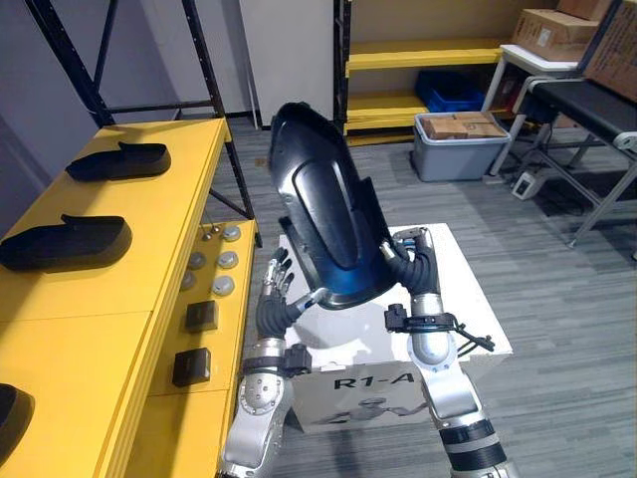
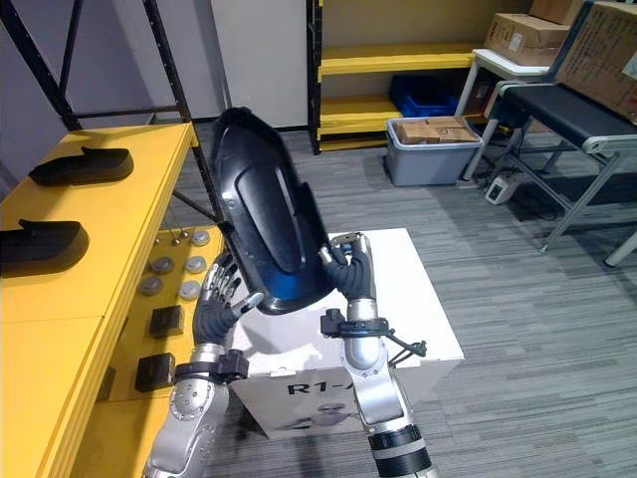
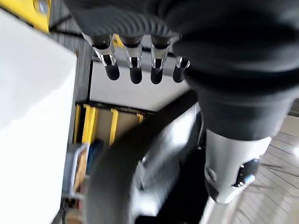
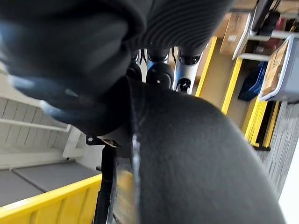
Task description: Walk over and take plastic housings, then place them on the shelf
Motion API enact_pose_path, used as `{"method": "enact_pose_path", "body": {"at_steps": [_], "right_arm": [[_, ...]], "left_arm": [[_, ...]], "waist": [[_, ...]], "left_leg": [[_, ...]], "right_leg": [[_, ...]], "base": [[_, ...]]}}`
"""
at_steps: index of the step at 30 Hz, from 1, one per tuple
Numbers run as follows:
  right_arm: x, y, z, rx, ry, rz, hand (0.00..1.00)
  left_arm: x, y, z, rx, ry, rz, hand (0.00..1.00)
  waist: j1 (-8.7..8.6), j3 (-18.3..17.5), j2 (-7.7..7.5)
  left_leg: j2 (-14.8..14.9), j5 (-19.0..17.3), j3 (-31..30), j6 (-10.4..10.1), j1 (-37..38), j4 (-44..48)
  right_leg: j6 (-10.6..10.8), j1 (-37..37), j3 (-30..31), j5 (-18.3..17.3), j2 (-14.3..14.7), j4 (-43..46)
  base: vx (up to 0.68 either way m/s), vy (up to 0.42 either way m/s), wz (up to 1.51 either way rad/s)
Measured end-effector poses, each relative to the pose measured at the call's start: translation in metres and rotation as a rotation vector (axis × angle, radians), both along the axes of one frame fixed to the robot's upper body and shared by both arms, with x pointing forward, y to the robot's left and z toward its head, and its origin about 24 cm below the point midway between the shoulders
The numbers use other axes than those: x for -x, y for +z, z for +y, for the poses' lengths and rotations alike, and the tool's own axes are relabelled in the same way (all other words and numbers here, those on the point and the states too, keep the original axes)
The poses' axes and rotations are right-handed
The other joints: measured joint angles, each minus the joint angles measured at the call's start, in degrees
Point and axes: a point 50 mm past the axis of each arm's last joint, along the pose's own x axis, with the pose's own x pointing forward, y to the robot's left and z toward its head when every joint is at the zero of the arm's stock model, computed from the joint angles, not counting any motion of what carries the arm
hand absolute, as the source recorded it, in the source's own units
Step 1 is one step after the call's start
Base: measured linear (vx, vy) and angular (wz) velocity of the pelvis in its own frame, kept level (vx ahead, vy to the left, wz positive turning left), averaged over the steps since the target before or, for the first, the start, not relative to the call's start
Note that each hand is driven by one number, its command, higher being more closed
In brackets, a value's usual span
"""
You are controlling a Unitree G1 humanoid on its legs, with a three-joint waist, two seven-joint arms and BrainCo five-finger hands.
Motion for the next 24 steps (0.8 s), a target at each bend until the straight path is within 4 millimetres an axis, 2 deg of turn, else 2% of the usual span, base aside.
{"method": "enact_pose_path", "body": {"at_steps": [6, 7, 14, 15, 20, 24], "right_arm": [[0.003, -0.002, 0.008, 0.027, 0.053, -0.004, 1.0], [0.003, -0.002, 0.007, 0.04, 0.051, -0.006, 1.0], [0.008, -0.012, 0.004, 0.065, 0.049, 0.027, 1.0], [0.008, -0.013, 0.003, 0.085, 0.059, 0.022, 0.0], [0.017, -0.024, 0.005, 0.125, 0.099, 0.043, 0.0], [0.019, -0.026, 0.006, 0.111, 0.129, 0.053, 0.0]], "left_arm": [[-0.004, -0.005, -0.007, -0.01, -0.05, 0.024, 0.0], [-0.004, -0.006, -0.007, -0.015, -0.052, 0.029, 1.0], [-0.004, -0.014, -0.007, -0.024, -0.06, 0.074, 1.0], [-0.005, -0.015, -0.006, -0.024, -0.058, 0.082, 1.0], [-0.007, -0.023, -0.001, -0.058, -0.043, 0.121, 1.0], [-0.007, -0.024, 0.002, -0.071, -0.028, 0.131, 1.0]], "waist": [[-0.09, -1.42, -0.02], [-0.09, -1.57, -0.01], [-0.18, -2.51, 0.01], [-0.16, -2.59, 0.01], [-0.27, -3.15, -0.02], [-1.16, -3.41, -0.07]], "left_leg": [[-0.02, 0.0, 0.37, 0.0, -0.53, 0.03], [-0.03, 0.0, 0.38, 0.0, -0.53, 0.03], [-0.04, 0.0, 0.58, 0.01, -0.54, 0.13], [-0.04, 0.0, 0.87, 0.01, -0.56, 0.15], [-0.04, 0.0, 1.05, 0.01, -0.65, 0.29], [-0.04, 0.01, 1.02, 0.01, -0.73, 0.36]], "right_leg": [[0.04, -0.76, 0.62, 0.12, 0.02, -0.01], [0.05, -0.77, 0.63, 0.13, 0.01, -0.02], [0.09, -0.76, 0.71, 0.45, -0.02, -0.18], [0.09, -0.76, 0.84, 0.73, -0.01, -0.41], [0.02, -0.67, 0.94, 1.22, 0.01, -0.81], [-0.04, -0.67, 0.9, 1.46, 0.03, -0.92]], "base": [[0.01, 0.009, -0.03], [0.0, 0.0, 0.0], [0.0, 0.006, -0.02], [-0.01, 0.024, -0.1], [-0.01, 0.01, -0.03], [0.0, 0.0, 0.0]]}}
